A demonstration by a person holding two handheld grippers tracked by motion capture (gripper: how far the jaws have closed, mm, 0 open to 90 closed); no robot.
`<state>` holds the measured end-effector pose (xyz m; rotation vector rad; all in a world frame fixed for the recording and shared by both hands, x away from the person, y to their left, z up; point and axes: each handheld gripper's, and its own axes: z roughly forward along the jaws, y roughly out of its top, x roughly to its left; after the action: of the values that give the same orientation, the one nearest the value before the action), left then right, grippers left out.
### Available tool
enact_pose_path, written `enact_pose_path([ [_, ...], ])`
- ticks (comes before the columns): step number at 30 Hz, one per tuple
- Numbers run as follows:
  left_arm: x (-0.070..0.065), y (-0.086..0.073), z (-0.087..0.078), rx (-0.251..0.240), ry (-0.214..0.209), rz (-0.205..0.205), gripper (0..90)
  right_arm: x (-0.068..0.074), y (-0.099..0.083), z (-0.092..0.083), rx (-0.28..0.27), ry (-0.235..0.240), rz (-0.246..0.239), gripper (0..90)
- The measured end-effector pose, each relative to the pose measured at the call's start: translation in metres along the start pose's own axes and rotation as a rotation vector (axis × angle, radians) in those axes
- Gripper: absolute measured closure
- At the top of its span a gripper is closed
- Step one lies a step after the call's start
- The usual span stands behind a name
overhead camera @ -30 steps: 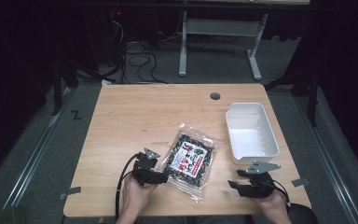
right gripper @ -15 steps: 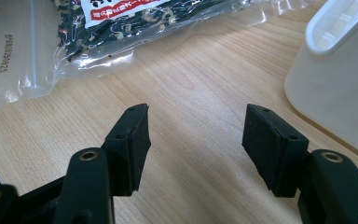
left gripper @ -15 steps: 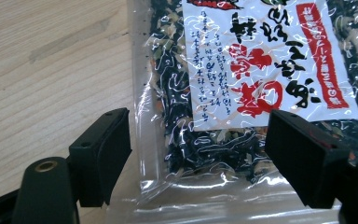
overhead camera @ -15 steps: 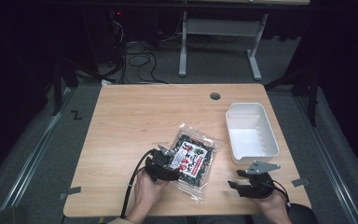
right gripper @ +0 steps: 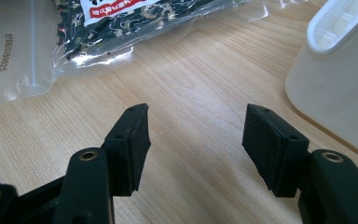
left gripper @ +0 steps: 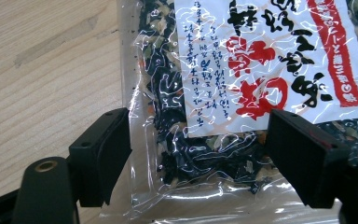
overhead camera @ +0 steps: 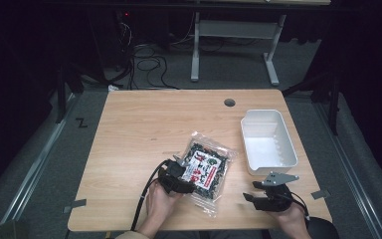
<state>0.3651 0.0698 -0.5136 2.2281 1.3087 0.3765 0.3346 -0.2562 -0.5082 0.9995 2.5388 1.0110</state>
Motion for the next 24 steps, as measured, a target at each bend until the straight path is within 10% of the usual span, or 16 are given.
enact_pose_path([
  [24, 0.029, -0.013, -0.007, 0.041, -0.001, -0.036, 23.2, 0.003, 0.001, 0.001, 0.0, 0.007, -0.004, 41.8],
])
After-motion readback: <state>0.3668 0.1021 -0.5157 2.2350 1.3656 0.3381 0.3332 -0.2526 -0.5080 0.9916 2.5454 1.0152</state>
